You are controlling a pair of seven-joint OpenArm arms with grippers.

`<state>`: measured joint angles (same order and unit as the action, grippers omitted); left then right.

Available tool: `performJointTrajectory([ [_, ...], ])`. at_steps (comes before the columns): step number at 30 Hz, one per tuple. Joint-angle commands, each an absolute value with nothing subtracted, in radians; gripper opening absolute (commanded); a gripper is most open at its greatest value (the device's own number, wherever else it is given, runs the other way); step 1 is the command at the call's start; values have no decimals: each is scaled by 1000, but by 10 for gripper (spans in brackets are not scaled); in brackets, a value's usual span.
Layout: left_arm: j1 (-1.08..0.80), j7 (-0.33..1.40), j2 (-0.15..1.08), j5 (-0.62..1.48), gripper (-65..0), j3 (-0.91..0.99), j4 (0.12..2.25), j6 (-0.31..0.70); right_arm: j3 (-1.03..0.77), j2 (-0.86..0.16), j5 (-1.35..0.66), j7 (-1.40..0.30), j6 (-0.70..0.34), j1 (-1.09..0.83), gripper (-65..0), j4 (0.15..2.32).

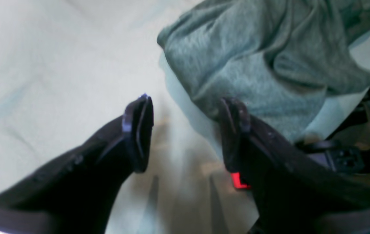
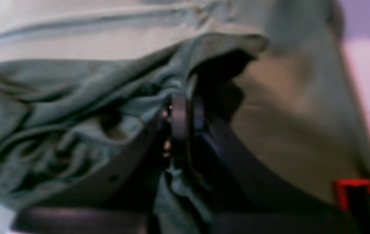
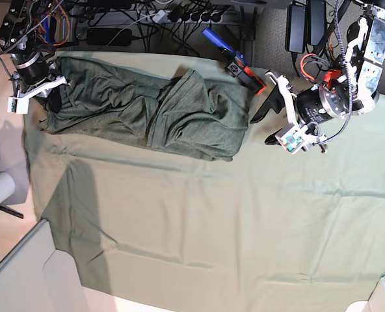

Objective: Fold the T-shirt properly

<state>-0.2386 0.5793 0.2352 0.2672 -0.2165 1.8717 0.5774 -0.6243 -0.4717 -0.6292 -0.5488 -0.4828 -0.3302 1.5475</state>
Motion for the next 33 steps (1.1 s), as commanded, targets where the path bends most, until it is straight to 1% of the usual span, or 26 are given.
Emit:
performJointTrajectory([
  [1,-235,558,236,270,-300,-215,1881,588,-635,-477,-665,-542,-484,-324,-650,1589],
  [4,-236,557,238,258,-300,-215,1861,588,-635,-412,-694,-568,-484,-325,-650,1696],
  [8,-236,550,265,267,-300,-215,1833,588,-622,-295,-699,-604,-484,-325,-650,1890],
  [13,-236,550,305,274,-300,-215,1832,588,-505,-190,-673,-606,-484,-327,-650,2031],
  [18,-236,550,341,289,-300,-215,1832,588,-312,-123,-604,-603,-484,-327,-650,2049],
  [22,-236,550,352,296,-300,-215,1832,588,-166,-79,-504,-597,-484,-328,-650,2048],
  [28,-236,550,352,308,-300,-215,1832,588,-25,-71,-366,-543,-484,-327,-650,2024],
  [31,-236,550,352,308,-300,-215,1832,588,11,-71,-344,-526,-484,-327,-650,2003],
  [32,-236,550,352,308,-300,-215,1832,588,21,-71,-344,-524,-484,-328,-624,2000],
  [33,-236,550,352,311,-300,-215,1832,588,30,-71,-344,-523,-484,-328,-519,2000],
])
